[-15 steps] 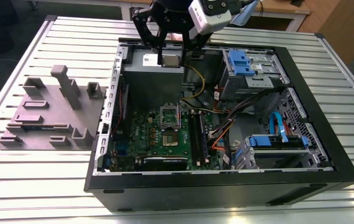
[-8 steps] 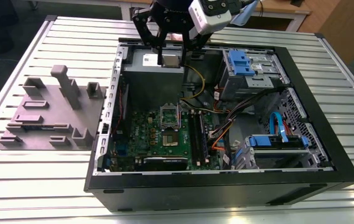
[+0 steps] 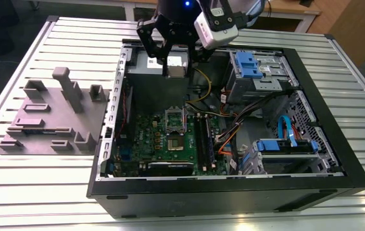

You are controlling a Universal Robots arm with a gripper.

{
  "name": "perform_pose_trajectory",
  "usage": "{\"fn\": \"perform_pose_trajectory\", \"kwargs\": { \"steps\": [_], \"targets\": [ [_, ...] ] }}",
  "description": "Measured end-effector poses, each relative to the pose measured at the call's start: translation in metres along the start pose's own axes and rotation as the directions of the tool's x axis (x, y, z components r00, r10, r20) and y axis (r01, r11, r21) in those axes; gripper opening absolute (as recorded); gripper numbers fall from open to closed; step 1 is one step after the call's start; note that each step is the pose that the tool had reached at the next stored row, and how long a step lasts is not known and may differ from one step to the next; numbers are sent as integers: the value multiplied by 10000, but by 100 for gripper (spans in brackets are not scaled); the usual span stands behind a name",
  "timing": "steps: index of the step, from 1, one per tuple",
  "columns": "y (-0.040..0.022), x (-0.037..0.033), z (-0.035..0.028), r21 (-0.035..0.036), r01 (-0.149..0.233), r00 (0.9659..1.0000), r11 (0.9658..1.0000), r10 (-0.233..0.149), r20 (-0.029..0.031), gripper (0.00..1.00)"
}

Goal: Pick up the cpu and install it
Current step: 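Place the cpu into insertion slot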

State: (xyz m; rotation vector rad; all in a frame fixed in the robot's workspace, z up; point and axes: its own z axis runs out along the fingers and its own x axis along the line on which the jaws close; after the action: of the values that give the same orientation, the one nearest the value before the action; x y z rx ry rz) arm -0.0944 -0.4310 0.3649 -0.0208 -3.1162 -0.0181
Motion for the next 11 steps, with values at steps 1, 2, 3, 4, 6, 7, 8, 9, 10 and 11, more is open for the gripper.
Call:
{"fn": "perform_pose_trajectory", "kwargs": {
  "steps": [1, 2, 3, 4, 6, 7, 8, 9, 10, 11],
  "targets": [
    [-4, 0, 18, 0, -1, 10000, 10000, 1, 1, 47],
    [-9, -1, 37, 0, -1, 10000, 10000, 1, 0, 47],
    [-18, -2, 55, 1, 0, 10000, 10000, 0, 0, 47],
    [-43, -3, 69, 5, -1, 10000, 10000, 1, -2, 47],
    [-104, -4, 89, 0, 0, 10000, 10000, 0, 1, 47],
    [-124, -5, 93, -1, 0, 10000, 10000, 0, 1, 47],
    [-134, -5, 93, 2, 0, 10000, 10000, 0, 0, 47],
    [-135, -4, 94, 0, 0, 10000, 10000, 0, 1, 47],
    [-135, -4, 94, -1, -1, 10000, 10000, 1, 1, 47],
    [-135, -4, 94, 0, -1, 10000, 10000, 1, 1, 47]
  ]
}}
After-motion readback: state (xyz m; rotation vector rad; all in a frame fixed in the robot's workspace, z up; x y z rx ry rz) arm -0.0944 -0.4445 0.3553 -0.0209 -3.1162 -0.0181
